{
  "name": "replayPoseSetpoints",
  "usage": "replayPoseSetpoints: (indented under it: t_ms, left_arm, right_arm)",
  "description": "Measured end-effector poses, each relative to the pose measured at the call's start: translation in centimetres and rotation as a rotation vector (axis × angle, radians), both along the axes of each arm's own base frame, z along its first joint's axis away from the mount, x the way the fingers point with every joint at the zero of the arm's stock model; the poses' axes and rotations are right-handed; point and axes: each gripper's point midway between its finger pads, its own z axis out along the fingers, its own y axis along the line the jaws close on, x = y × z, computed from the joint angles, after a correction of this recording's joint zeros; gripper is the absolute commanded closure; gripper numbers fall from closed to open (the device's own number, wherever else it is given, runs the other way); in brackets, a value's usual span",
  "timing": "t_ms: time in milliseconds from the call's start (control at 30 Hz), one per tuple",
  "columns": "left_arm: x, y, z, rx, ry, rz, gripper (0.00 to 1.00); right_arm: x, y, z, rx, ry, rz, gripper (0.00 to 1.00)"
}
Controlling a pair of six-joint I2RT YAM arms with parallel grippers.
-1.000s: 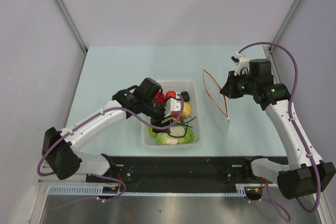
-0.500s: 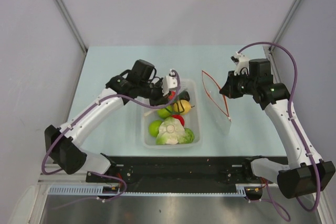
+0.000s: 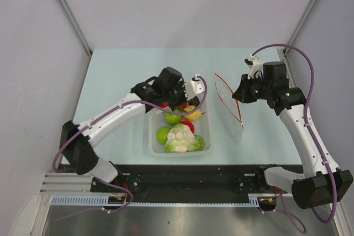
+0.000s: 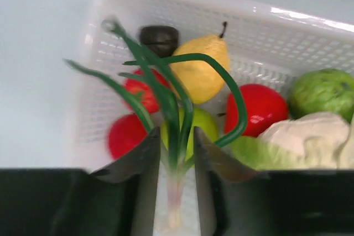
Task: Place the food in the zip-top bag and seal the zipper
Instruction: Adjust the fake vegetable in the bin.
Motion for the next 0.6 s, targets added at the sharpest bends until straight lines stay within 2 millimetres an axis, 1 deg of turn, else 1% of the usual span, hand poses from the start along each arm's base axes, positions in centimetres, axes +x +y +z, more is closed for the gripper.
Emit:
replayPoseSetpoints:
  t_ms: [33, 67, 100, 133, 167, 233, 267, 333, 433, 467, 500, 533, 567, 600]
  left_arm:
    - [0.0, -0.5, -1.4, 0.021, 0.034, 0.008, 0.37]
    - [-0.1, -0.7, -2.5, 0.042, 0.055, 0.006, 0.15]
    - [-0.2, -0.8, -3.7, 0.064, 0.085, 0.013, 0.09]
    - [-0.2, -0.7, -4.4, 0.080, 0.100, 0.014, 0.03]
    - [-0.2, -0.4, -4.9, 0.085, 0.124, 0.029, 0.00]
    - [0.0, 0.5, -4.7, 0.066, 0.149, 0.044, 0.01]
    - [0.3, 1.3, -4.2, 0.048, 0.148, 0.059, 0.03]
    - [0.8, 3.7, -3.2, 0.016, 0.139, 0.083, 0.07]
    - [0.4, 7.4, -2.1, -0.004, 0.119, 0.080, 0.17]
    - [0.0, 8.6, -1.9, -0.012, 0.112, 0.055, 0.23]
    - [-0.5, 9.3, -1.9, -0.014, 0.110, 0.034, 0.26]
    - [-0.9, 9.7, -2.1, -0.018, 0.110, 0.014, 0.27]
    - [-1.3, 10.0, -2.5, -0.024, 0.112, -0.014, 0.32]
    - [-1.7, 10.1, -3.2, -0.029, 0.129, -0.038, 0.34]
  right_arm:
    - [0.0, 0.0, 0.0, 0.000, 0.000, 0.000, 1.00]
    - [0.0, 0.0, 0.0, 0.000, 0.001, 0.000, 1.00]
    - [0.1, 0.0, -0.1, 0.001, 0.001, 0.000, 1.00]
    - [0.1, 0.0, -0.1, 0.001, 0.002, 0.000, 1.00]
    - [0.2, 0.1, -0.1, 0.001, 0.002, 0.000, 1.00]
    - [0.3, 0.1, -0.2, 0.001, 0.004, 0.001, 1.00]
    - [0.3, 0.1, -0.2, 0.001, 0.004, 0.001, 1.00]
    - [0.3, 0.1, -0.2, 0.002, 0.004, 0.002, 1.00]
    - [0.4, 0.2, -0.2, 0.006, 0.005, 0.006, 1.00]
    - [0.5, 0.3, -0.3, 0.008, 0.006, 0.008, 1.00]
    - [0.5, 0.3, -0.4, 0.009, 0.009, 0.008, 1.00]
    - [0.6, 0.3, -0.4, 0.009, 0.013, 0.007, 1.00]
    - [0.6, 0.3, -0.5, 0.010, 0.015, 0.007, 1.00]
    - [0.7, 0.4, -0.5, 0.010, 0.016, 0.007, 1.00]
